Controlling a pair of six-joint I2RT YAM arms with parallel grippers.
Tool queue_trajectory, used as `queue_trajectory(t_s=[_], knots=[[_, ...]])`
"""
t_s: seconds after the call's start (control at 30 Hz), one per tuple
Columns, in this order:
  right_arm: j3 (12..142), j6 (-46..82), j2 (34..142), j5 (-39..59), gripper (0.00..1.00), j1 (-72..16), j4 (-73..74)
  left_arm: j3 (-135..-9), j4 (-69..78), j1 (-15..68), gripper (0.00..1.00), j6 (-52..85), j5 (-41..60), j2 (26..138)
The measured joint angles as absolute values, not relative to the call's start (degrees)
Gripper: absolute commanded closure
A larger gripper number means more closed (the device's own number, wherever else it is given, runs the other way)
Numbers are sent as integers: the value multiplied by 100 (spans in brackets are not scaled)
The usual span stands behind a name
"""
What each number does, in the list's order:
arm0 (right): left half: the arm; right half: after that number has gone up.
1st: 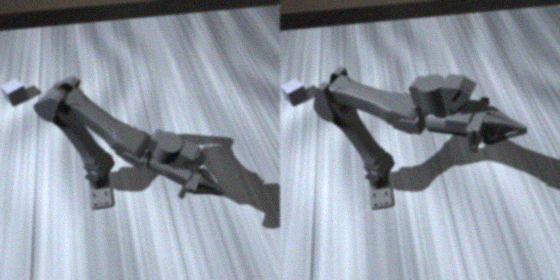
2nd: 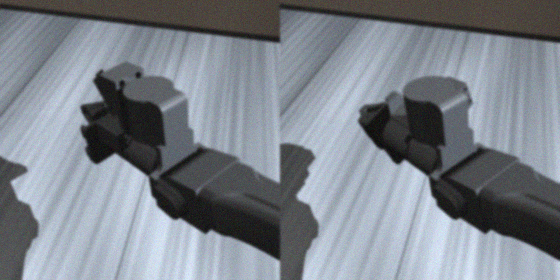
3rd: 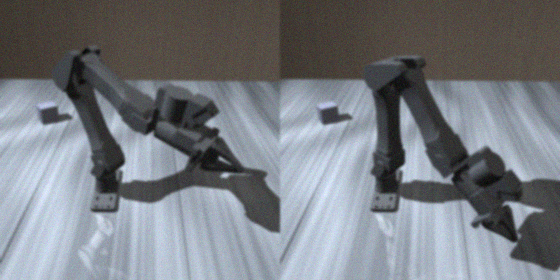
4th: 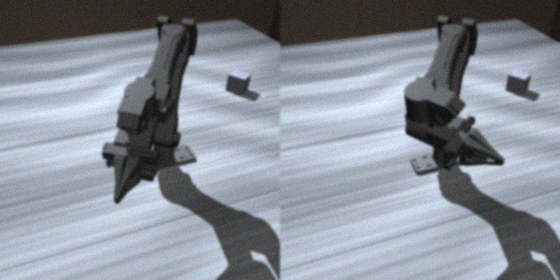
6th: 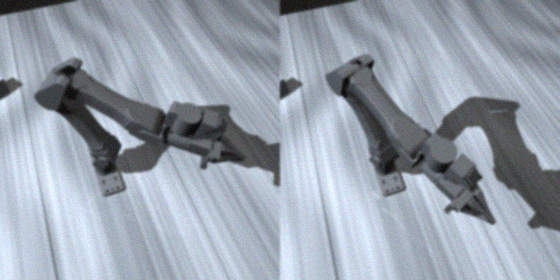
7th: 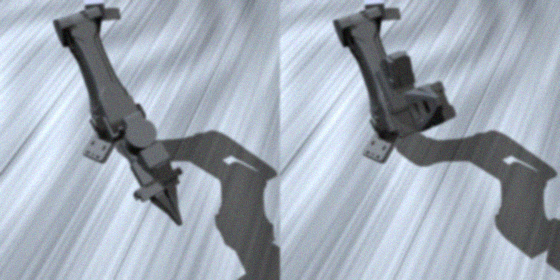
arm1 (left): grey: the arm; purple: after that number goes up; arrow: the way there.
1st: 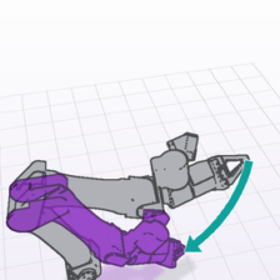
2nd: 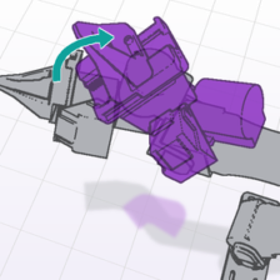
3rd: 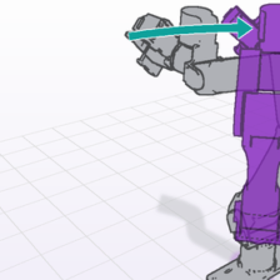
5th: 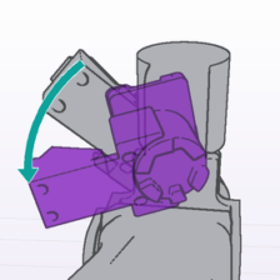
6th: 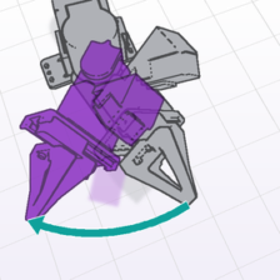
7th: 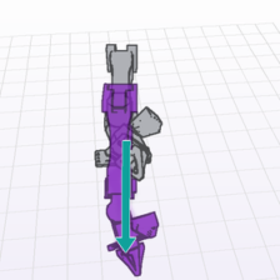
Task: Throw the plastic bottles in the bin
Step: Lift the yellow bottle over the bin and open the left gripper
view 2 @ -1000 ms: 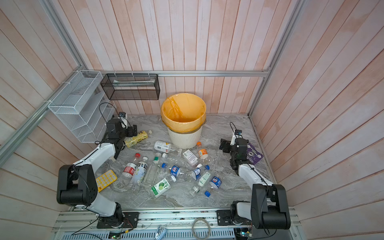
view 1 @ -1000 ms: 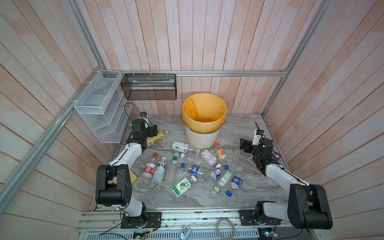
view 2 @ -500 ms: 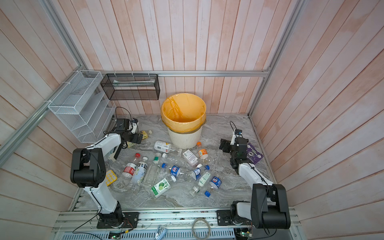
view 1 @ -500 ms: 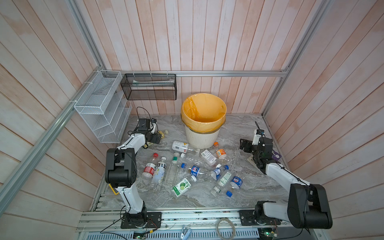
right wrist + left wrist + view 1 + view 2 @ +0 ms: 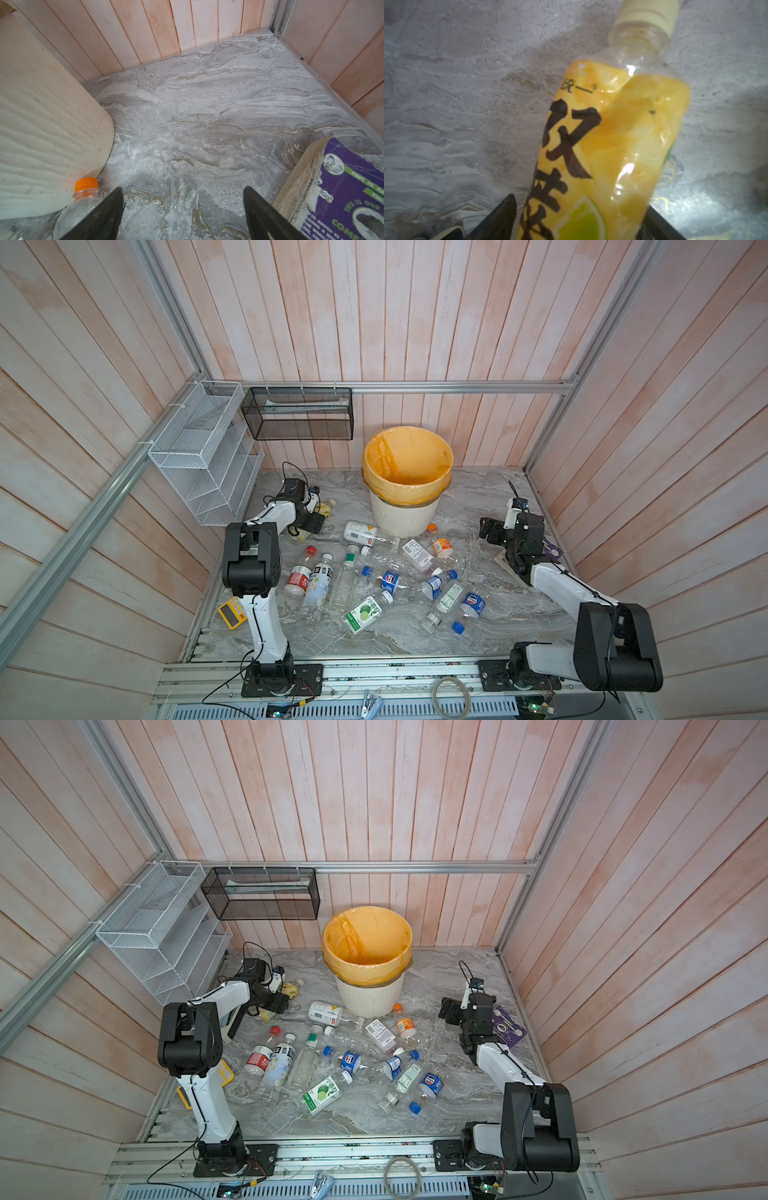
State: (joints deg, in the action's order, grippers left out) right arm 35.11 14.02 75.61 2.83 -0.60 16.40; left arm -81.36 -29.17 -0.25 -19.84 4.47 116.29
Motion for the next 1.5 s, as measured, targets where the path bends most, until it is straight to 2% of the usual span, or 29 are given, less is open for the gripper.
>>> queue_trajectory(t_s=[0.17,0.43,0.63,0.83,0.93,1.07,1.2,1.37,1.5], knots=[[3511,1435,7566,242,10,-60,1619,-8250,-2987,-25,41,-1949,537,11664],[3511,1503,7557,174,10,-60,1614,-8313,-2985,-25,55,-1686,777,11445],[3496,1505,7231,106,10,-60,1577,-7898,-2259,-67,55,-1022,1212,9988],[3336,1507,6576,-25,10,-60,1566,-6792,-510,-134,52,233,1612,7653],[3271,1518,6326,-82,10,-60,1507,-6541,128,-123,52,847,1756,7019],[3238,1553,6143,-25,10,-60,1420,-6766,530,84,52,1404,1898,7032],[3238,1614,6051,222,11,-60,1321,-7887,502,871,52,1623,1933,7970],[3242,1680,6029,694,11,-60,1232,-10044,-156,1964,40,1708,1857,9596],[3295,1675,6003,854,10,-62,1009,-11817,-1059,2438,13,1905,1778,10807]])
